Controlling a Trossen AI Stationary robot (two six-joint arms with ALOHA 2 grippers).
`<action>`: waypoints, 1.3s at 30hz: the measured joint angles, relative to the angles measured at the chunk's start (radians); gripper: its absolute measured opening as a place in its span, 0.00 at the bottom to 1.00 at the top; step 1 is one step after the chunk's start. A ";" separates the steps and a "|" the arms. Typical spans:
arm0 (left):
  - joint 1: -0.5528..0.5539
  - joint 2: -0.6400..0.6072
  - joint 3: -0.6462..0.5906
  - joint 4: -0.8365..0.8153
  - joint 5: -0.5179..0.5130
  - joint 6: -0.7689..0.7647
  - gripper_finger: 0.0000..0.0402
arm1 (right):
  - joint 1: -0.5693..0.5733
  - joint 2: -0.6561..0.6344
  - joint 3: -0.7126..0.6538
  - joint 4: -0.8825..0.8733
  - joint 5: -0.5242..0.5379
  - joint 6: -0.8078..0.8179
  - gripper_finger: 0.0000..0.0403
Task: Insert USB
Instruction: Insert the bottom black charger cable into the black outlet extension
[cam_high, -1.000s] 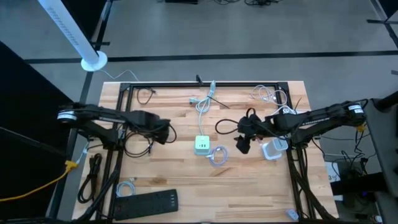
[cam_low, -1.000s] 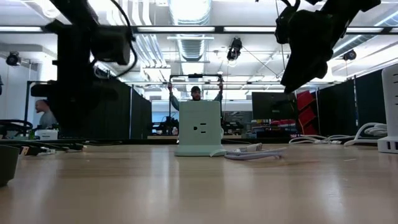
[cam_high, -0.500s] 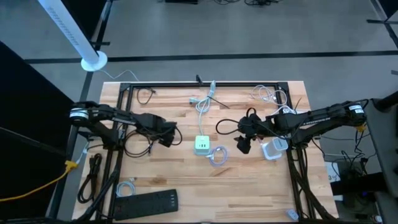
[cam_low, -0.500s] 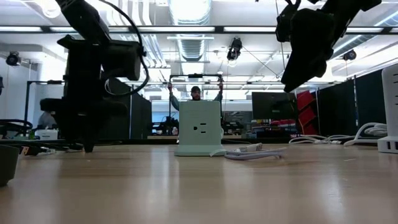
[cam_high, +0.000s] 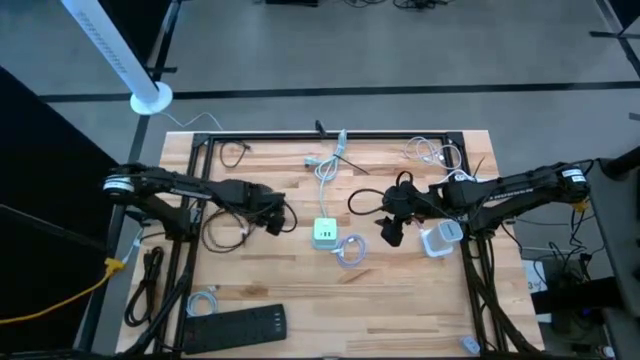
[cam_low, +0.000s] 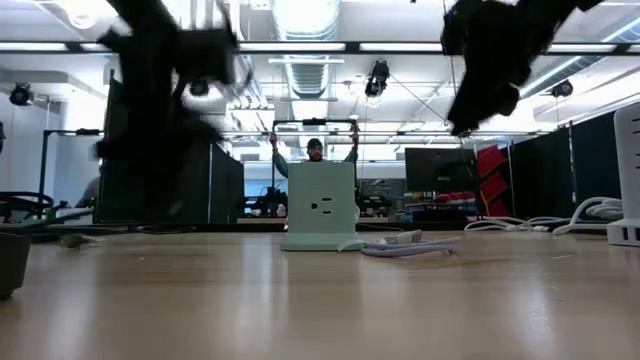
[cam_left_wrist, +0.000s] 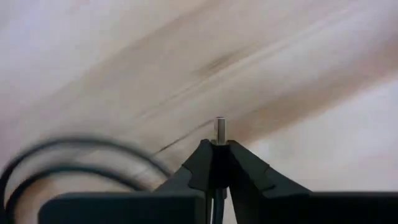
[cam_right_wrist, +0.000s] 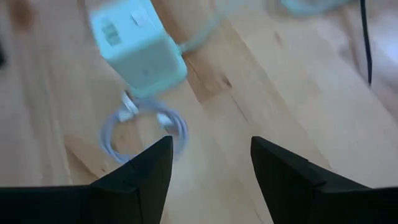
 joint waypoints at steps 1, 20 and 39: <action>-0.013 -0.014 0.033 0.038 -0.034 0.051 0.05 | 0.000 0.000 0.021 0.003 0.001 -0.026 0.50; -0.074 -0.124 0.327 0.993 -0.173 0.717 0.05 | 0.000 0.002 0.265 0.485 0.086 -0.423 0.49; -0.114 -0.093 0.346 1.292 0.146 1.324 0.05 | 0.000 0.135 0.361 0.748 -0.074 -0.588 0.49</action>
